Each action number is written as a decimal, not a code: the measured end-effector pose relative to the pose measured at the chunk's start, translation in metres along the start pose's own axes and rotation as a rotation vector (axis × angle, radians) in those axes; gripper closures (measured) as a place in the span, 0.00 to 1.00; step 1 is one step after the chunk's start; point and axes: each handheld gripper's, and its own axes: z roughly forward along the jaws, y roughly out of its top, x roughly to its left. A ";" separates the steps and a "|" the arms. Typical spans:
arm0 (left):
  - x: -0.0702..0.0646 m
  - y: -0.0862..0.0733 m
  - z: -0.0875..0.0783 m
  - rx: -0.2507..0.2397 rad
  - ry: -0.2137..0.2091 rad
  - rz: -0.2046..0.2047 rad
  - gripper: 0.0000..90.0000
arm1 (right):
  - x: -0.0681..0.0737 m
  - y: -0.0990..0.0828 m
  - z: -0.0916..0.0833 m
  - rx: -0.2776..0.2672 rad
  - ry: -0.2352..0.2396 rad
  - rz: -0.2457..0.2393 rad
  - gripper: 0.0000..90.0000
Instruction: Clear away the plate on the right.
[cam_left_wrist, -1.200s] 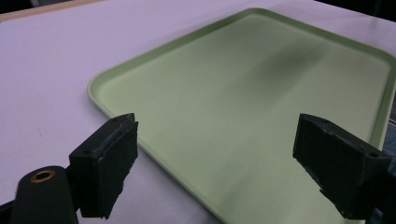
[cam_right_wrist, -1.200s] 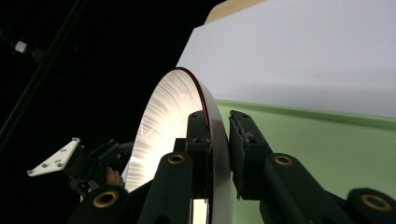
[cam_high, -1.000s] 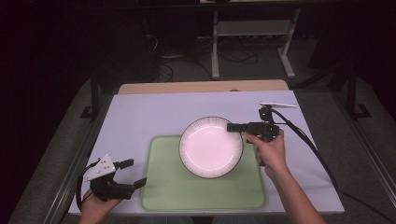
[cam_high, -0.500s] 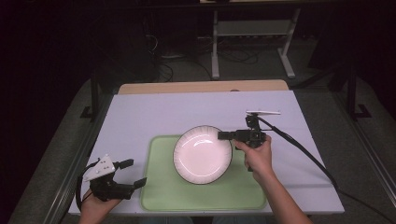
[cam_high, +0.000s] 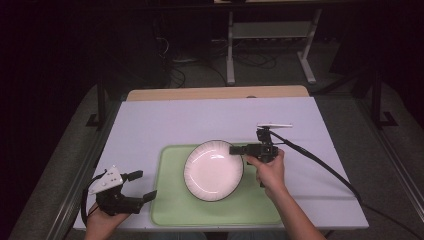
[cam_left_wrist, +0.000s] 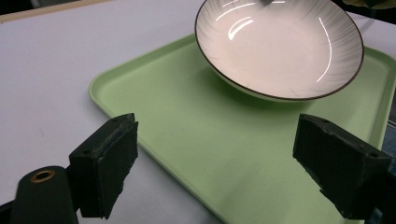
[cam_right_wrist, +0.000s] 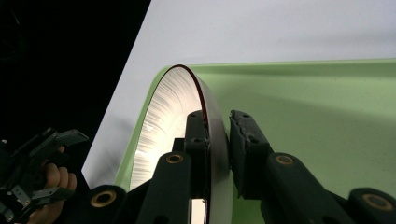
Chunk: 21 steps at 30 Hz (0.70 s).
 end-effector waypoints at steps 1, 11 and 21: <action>0.000 0.000 0.000 0.000 0.000 0.000 0.16 | 0.000 -0.001 0.001 0.001 -0.001 0.002 0.86; 0.000 0.000 0.000 0.000 0.000 0.000 0.16 | -0.008 -0.007 0.009 0.014 -0.011 0.018 0.85; 0.000 0.000 0.000 0.001 0.000 -0.001 0.16 | -0.010 -0.008 0.009 0.019 -0.043 0.015 0.87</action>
